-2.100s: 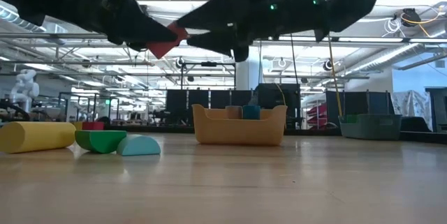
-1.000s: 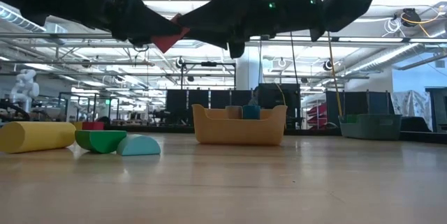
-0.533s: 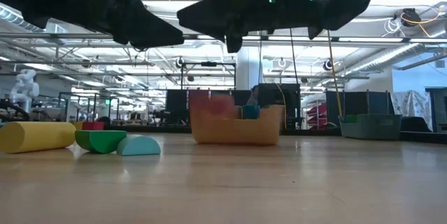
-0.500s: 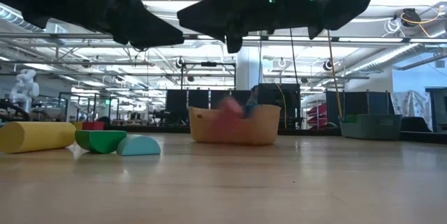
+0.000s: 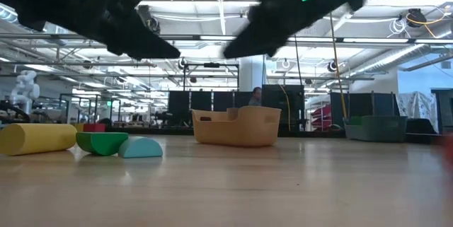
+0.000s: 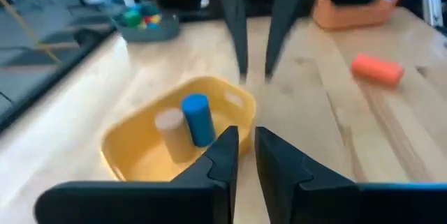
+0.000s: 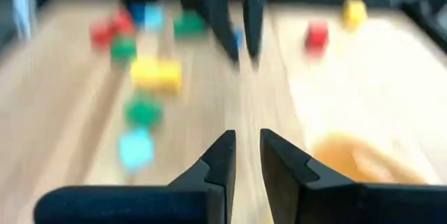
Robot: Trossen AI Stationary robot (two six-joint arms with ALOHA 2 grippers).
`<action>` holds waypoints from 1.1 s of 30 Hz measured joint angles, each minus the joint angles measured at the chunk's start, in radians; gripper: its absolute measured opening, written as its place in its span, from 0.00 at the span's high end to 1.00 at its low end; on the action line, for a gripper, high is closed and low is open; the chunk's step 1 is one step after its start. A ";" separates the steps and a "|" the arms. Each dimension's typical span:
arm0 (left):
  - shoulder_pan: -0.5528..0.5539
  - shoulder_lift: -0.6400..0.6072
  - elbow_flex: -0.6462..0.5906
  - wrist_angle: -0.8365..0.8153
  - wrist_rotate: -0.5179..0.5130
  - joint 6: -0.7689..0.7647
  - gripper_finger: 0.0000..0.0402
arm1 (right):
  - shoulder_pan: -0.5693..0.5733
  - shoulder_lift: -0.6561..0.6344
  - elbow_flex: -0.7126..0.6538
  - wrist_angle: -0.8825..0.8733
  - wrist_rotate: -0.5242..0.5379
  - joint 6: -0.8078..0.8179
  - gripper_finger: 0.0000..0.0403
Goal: Sort blocks by size
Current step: Put the orange cylindrical block into the yellow bin
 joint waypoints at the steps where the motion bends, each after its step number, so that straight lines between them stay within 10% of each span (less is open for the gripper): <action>1: -0.003 0.000 0.000 -0.008 0.017 -0.008 0.87 | 0.023 -0.040 0.000 -0.099 0.036 -0.001 0.86; 11: -0.008 0.000 0.000 0.031 0.103 -0.043 0.80 | 0.464 -0.274 -0.004 -0.974 -0.152 0.596 0.70; 19: -0.008 0.068 0.000 0.139 0.082 -0.041 0.78 | 0.702 -0.246 0.052 -1.039 0.052 0.830 0.52; 33: -0.009 0.074 0.036 0.145 0.070 -0.062 0.78 | 0.889 0.007 0.349 -1.206 -0.196 1.008 0.51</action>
